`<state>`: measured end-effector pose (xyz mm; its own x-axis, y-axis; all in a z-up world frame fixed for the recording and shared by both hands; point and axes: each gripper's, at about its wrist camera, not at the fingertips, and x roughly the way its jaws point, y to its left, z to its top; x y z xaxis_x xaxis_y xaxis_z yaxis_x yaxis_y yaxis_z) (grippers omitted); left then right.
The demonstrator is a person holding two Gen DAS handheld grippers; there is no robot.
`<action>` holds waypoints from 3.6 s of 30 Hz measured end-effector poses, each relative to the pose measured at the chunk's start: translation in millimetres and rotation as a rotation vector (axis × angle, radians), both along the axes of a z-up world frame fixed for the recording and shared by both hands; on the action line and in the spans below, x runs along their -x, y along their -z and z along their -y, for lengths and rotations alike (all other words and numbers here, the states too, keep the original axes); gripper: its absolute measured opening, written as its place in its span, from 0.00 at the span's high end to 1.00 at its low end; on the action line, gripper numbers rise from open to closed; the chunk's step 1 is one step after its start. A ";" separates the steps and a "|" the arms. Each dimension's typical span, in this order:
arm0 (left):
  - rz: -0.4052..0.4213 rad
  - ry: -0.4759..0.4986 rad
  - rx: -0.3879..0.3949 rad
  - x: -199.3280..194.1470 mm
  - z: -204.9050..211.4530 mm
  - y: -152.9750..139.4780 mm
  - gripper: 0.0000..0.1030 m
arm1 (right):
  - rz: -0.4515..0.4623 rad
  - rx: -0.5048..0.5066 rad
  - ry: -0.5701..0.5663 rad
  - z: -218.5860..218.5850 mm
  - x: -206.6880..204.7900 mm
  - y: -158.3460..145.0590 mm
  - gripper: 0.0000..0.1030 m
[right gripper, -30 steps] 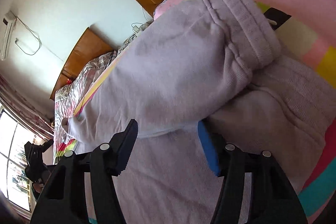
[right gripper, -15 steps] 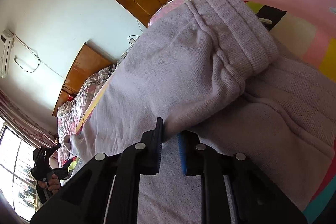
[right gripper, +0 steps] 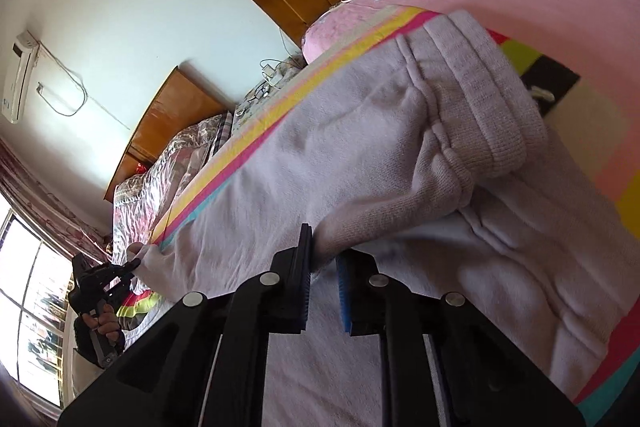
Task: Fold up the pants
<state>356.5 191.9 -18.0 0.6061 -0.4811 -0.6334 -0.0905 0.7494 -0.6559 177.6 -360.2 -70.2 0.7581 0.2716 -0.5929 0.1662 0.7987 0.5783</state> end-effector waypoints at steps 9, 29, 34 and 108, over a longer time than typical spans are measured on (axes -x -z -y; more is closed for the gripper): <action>0.293 0.128 -0.120 185.9 9.5 -87.2 0.95 | 0.134 -0.017 -0.084 35.4 45.3 -53.4 0.88; 0.028 0.075 -0.033 260.3 13.2 66.3 0.56 | -0.044 -0.097 0.040 48.4 132.7 59.6 0.82; 0.027 0.096 -0.063 257.3 23.3 63.2 0.65 | -0.046 -0.086 -0.005 37.4 135.5 58.7 0.69; -0.173 0.317 -0.844 71.8 51.3 41.2 0.65 | 0.211 0.436 -0.815 -326.8 -84.1 -9.4 0.45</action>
<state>284.7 140.6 -59.2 0.3890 0.0547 -0.9196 0.1552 0.9801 0.1240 261.8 -33.4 -60.8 0.5356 0.5516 -0.6394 -0.6118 0.7754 0.1564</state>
